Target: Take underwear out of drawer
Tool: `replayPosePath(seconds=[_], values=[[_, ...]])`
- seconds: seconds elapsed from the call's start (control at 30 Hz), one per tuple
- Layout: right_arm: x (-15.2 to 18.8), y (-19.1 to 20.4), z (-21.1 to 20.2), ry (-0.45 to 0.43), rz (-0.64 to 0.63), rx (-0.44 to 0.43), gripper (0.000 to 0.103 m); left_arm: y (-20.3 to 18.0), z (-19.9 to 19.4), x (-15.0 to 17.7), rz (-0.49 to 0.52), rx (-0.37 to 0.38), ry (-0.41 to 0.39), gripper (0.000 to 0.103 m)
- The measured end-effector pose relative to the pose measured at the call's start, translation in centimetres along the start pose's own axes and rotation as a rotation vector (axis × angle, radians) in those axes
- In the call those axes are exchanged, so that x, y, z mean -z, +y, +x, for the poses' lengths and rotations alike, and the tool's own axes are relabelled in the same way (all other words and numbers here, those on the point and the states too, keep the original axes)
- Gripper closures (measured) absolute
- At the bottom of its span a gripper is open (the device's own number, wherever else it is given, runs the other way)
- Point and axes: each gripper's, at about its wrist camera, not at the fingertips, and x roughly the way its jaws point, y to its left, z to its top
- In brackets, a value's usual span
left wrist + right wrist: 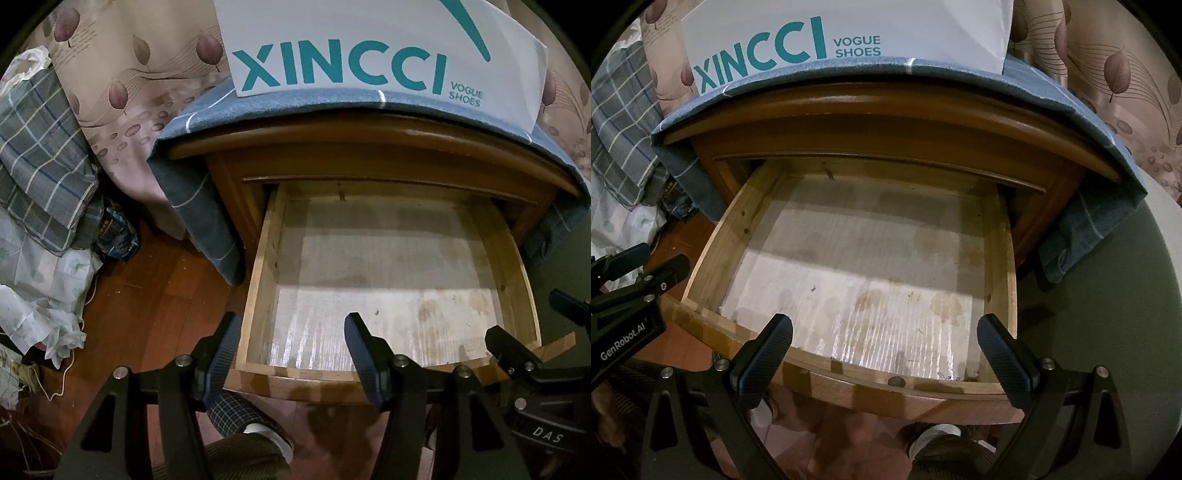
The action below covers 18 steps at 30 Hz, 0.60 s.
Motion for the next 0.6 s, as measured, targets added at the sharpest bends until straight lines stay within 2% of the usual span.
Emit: replayPosePath(seconds=[0.6], values=[[0.00, 0.11, 0.05, 0.000, -0.003, 0.002, 0.004, -0.26, -0.30, 0.05, 0.012, 0.002, -0.022, 0.043]])
